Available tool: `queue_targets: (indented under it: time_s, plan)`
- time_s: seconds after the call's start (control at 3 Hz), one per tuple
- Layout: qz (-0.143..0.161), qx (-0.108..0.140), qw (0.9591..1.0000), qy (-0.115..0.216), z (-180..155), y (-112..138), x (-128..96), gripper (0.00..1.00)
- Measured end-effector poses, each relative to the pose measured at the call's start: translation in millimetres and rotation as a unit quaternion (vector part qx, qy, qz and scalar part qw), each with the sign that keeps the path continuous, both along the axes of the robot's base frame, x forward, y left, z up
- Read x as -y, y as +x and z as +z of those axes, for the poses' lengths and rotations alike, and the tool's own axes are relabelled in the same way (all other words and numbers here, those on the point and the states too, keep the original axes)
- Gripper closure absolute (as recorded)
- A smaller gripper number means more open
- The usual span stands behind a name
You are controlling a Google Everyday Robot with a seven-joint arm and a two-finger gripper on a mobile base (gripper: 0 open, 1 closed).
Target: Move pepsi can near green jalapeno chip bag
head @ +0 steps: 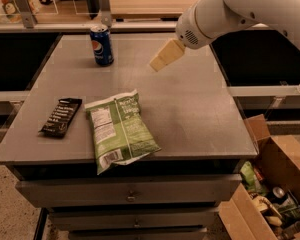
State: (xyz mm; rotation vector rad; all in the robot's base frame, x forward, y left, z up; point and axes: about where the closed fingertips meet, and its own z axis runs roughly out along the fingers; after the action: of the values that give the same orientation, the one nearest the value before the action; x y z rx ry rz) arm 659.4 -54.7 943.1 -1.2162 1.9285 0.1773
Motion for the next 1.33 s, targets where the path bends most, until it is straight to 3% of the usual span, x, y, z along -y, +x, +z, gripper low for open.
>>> queue_targets:
  time_s: [0.33, 0.67, 1.0, 1.33]
  plan:
    - [0.02, 0.03, 0.9986, 0.039, 6, 17, -28, 0.0]
    - [0.053, 0.055, 0.9941, 0.077, 13, 42, -68, 0.0]
    - [0.076, 0.059, 0.9896, 0.107, 12, 65, -103, 0.0]
    - [0.09, 0.044, 0.986, 0.133, 3, 87, -134, 0.0]
